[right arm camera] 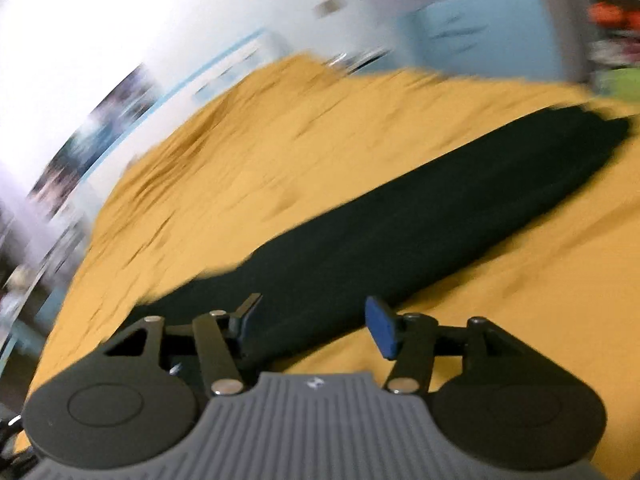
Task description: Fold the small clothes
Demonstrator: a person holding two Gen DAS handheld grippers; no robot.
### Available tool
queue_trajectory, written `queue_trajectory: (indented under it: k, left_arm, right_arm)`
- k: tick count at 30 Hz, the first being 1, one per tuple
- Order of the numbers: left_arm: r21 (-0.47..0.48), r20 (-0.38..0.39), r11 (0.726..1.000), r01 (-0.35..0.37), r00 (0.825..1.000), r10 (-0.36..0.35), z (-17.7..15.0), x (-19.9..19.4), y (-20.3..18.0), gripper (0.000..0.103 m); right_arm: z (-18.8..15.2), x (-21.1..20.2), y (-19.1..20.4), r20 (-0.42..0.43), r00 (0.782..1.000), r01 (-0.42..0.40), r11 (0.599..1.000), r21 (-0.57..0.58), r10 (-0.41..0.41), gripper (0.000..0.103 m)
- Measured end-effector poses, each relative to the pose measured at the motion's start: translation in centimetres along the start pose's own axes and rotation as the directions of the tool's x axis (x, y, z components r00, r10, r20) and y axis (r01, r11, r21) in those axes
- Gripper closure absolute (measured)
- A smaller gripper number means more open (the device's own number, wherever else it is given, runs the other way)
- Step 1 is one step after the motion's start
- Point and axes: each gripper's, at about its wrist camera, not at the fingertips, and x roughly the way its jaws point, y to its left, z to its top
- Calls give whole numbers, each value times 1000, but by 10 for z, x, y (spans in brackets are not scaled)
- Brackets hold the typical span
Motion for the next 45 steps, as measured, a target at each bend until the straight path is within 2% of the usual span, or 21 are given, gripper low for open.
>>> queue_trajectory:
  k: [3, 7, 11, 13, 18, 21, 23, 24, 25, 30, 34, 37, 40, 42, 45]
  left_arm:
    - [13, -99, 993, 120, 988, -118, -23, 51, -46, 41]
    - [-11, -204, 981, 192, 960, -190, -54, 129, -84, 41]
    - [-62, -304, 983, 172, 935, -183, -82, 194, -100, 42]
    - [-55, -347, 988, 148, 925, -157, -91, 216, -103, 42]
    - [-47, -390, 993, 109, 913, -119, -103, 237, -95, 42]
    - [-50, -393, 993, 103, 912, -115, -107, 242, -92, 42]
    - [-39, -395, 994, 103, 912, -110, -107, 245, -94, 42]
    - [-35, -395, 994, 104, 912, -109, -108, 243, -94, 42]
    - [-33, -395, 994, 104, 912, -109, -108, 243, -94, 42]
    - [-83, -386, 986, 142, 908, -164, -96, 232, -101, 42]
    - [-57, -323, 982, 182, 927, -191, -74, 191, -105, 42]
    - [-19, -263, 985, 169, 950, -168, -54, 147, -101, 42]
    - [14, -190, 991, 132, 974, -127, -36, 90, -82, 42]
    - [15, -140, 996, 92, 986, -89, -27, 51, -65, 42]
    - [-34, -60, 999, 32, 998, -34, -23, -9, -31, 41]
  right_arm:
    - [29, -4, -61, 66, 994, 69, 977, 200, -84, 45]
    - [49, 14, -101, 85, 975, 170, 934, 313, -206, 43]
    - [58, 42, -116, 79, 945, 272, 897, 349, -318, 43]
    - [65, 55, -121, 86, 936, 286, 881, 376, -341, 42]
    - [88, 63, -145, 157, 908, 302, 867, 395, -388, 30]
    - [98, 75, -155, 189, 897, 285, 849, 444, -400, 29]
    - [101, 78, -159, 198, 886, 295, 840, 456, -419, 54]
    - [102, 78, -159, 192, 885, 306, 841, 446, -424, 84]
    - [103, 78, -161, 193, 888, 302, 847, 437, -416, 92]
    - [109, 53, -141, 258, 894, 255, 889, 379, -366, 94]
    - [124, 26, -90, 315, 914, 175, 950, 260, -255, 94]
    - [129, 5, -34, 337, 935, 62, 986, 153, -111, 95]
    - [120, -14, 38, 325, 944, -78, 996, 37, 62, 95]
    - [106, -26, 90, 292, 940, -172, 984, -50, 179, 95]
    - [68, -38, 169, 208, 913, -323, 933, -160, 352, 95]
